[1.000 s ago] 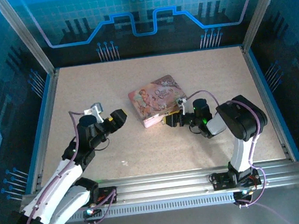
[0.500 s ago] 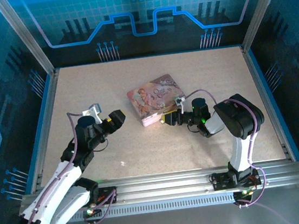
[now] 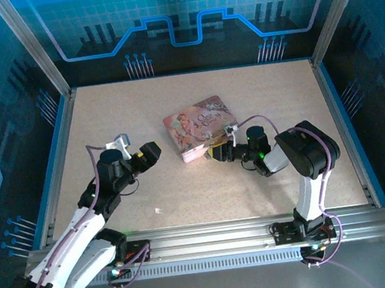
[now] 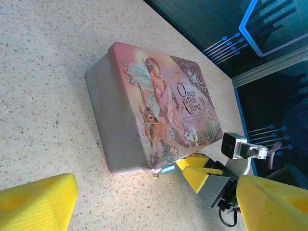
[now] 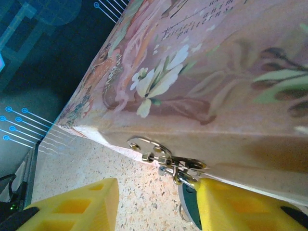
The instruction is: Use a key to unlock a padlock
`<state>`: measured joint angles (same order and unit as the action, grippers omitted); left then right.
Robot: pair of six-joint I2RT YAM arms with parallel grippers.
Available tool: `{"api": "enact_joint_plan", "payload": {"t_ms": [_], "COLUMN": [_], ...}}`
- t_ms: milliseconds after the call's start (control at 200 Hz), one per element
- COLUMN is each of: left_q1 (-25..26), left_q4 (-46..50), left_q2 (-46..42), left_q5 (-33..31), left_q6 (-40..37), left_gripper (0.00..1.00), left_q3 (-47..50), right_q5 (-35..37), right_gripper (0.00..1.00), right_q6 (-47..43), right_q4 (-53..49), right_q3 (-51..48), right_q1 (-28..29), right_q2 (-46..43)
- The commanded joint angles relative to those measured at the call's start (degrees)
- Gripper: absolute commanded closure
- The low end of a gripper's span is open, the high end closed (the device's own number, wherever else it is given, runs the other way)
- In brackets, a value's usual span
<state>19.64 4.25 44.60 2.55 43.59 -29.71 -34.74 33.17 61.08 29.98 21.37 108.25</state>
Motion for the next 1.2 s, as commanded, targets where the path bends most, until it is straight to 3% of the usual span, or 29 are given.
{"api": "enact_joint_plan", "payload": {"t_ms": [0,620,1196], "left_q1": [-0.74,-0.92,-1.01], "left_q4": [0.54,0.54,0.68], "left_q2": [-0.74,-0.83,-1.53], "left_q5": [0.00,0.18,0.18], "left_q6": [0.97,1.42,1.76], "left_gripper": [0.14,0.14,0.14], "left_q3": [0.87,0.93,1.45], "right_q5": [-0.34,1.30,4.99], "right_gripper": [0.57,0.87,0.97], "right_q6": [-1.56,-2.44,1.96], "right_q4": [-0.73,-3.80,-1.62], "right_q3": [-0.03,0.08,-1.31], "right_q1": [0.65,0.61,0.20], "right_q2": [-0.97,-1.55,-4.65]}}
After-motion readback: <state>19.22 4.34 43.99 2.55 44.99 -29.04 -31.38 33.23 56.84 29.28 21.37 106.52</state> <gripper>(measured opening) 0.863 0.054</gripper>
